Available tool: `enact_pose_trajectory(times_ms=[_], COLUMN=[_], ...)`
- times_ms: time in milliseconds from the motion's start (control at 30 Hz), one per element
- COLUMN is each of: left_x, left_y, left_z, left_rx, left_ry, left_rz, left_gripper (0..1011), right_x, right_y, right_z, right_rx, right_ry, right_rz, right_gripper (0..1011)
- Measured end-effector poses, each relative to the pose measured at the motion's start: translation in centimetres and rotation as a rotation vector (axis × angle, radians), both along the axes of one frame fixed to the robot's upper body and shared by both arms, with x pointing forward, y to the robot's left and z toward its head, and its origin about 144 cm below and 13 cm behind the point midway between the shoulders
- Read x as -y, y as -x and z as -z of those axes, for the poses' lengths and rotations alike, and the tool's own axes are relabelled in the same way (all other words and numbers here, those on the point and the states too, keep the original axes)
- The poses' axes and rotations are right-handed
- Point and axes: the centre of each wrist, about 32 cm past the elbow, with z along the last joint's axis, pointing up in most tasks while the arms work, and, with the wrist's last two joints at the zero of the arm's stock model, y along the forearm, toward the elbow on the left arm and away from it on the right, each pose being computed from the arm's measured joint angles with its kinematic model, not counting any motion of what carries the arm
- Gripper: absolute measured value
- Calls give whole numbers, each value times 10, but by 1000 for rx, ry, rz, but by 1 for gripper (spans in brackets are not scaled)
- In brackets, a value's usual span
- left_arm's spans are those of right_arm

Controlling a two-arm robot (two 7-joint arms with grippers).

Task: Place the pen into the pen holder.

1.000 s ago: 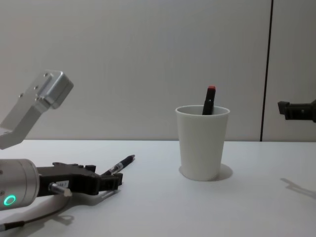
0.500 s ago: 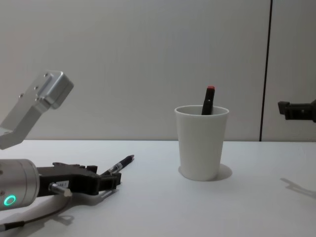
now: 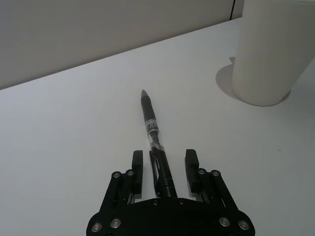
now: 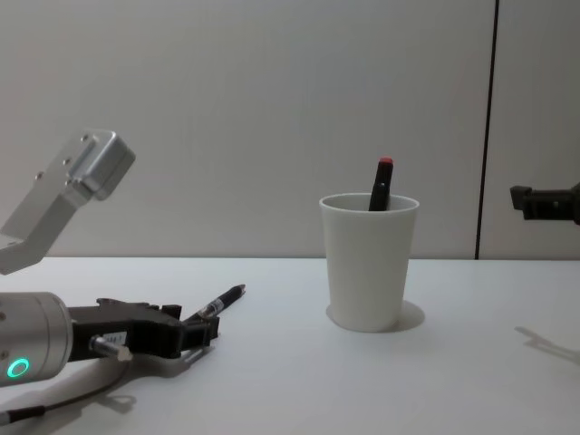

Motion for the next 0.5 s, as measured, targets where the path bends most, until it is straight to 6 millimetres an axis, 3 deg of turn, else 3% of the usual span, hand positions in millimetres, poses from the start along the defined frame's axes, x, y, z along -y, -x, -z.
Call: enact_pose_trajectory(times_ms=[500], left_x=[0], left_y=[0], left_z=[0], left_rx=[0], left_ry=[0], left_rz=[-1], left_gripper=[430], right_x=[0], right_y=[0], right_z=[0], right_rx=[0], right_ry=[0], right_rz=[0], right_gripper=[1001])
